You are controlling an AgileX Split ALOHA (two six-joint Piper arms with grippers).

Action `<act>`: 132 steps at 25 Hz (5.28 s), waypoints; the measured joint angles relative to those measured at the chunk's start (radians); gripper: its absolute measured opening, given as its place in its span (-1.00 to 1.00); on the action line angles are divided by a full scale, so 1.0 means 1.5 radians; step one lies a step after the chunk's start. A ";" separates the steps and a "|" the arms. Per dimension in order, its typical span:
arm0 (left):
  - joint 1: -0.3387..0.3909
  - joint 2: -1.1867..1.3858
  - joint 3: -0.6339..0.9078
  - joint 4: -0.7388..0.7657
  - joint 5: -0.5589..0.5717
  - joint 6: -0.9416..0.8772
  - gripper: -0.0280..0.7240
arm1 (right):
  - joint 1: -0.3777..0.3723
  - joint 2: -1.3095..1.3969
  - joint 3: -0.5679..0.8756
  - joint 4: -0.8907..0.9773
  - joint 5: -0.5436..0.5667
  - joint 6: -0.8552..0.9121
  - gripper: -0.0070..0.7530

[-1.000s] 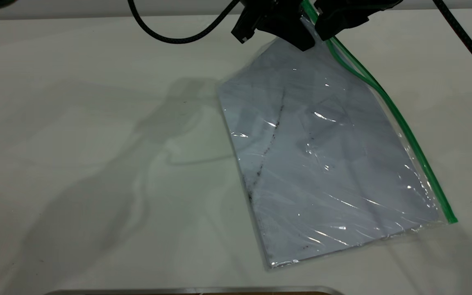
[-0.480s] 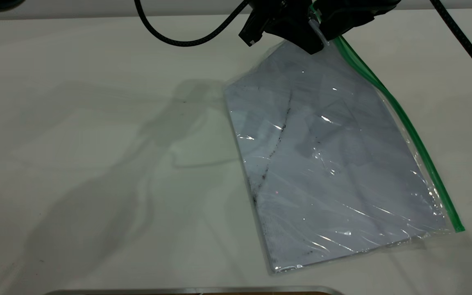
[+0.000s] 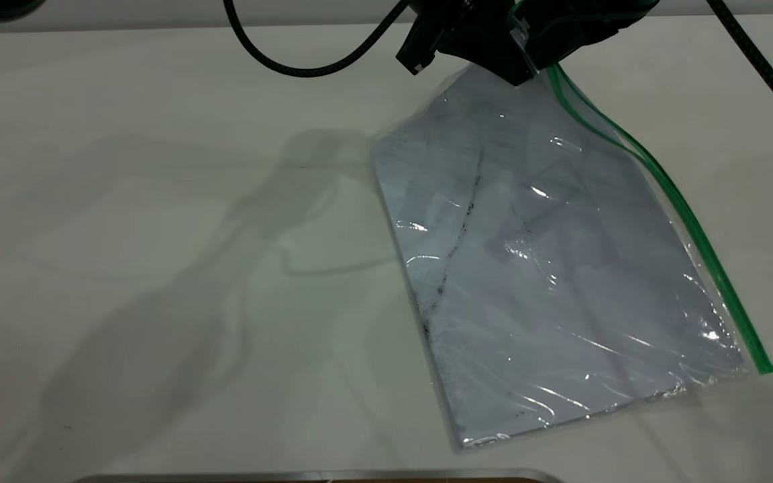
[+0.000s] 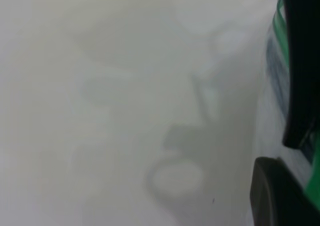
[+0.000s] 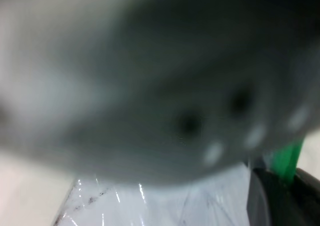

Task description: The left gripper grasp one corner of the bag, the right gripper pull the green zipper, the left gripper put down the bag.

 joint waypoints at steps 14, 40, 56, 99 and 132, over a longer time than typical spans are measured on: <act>0.042 0.000 0.000 -0.056 0.005 -0.030 -0.79 | 0.000 0.001 -0.008 0.001 -0.023 -0.002 -0.89; 0.111 0.000 -0.001 -0.071 0.005 -0.050 -0.79 | -0.076 0.047 -0.009 -0.027 0.045 -0.002 -0.89; 0.126 -0.005 -0.002 0.099 0.005 -0.199 -0.79 | -0.162 0.047 -0.008 -0.102 0.291 0.017 -0.89; 0.134 -0.149 -0.309 0.661 0.004 -1.045 0.56 | -0.173 -0.434 -0.073 -0.203 0.286 0.192 0.54; 0.134 -1.291 0.883 0.712 0.004 -1.301 0.43 | -0.173 -1.207 0.324 -0.192 0.588 0.288 0.54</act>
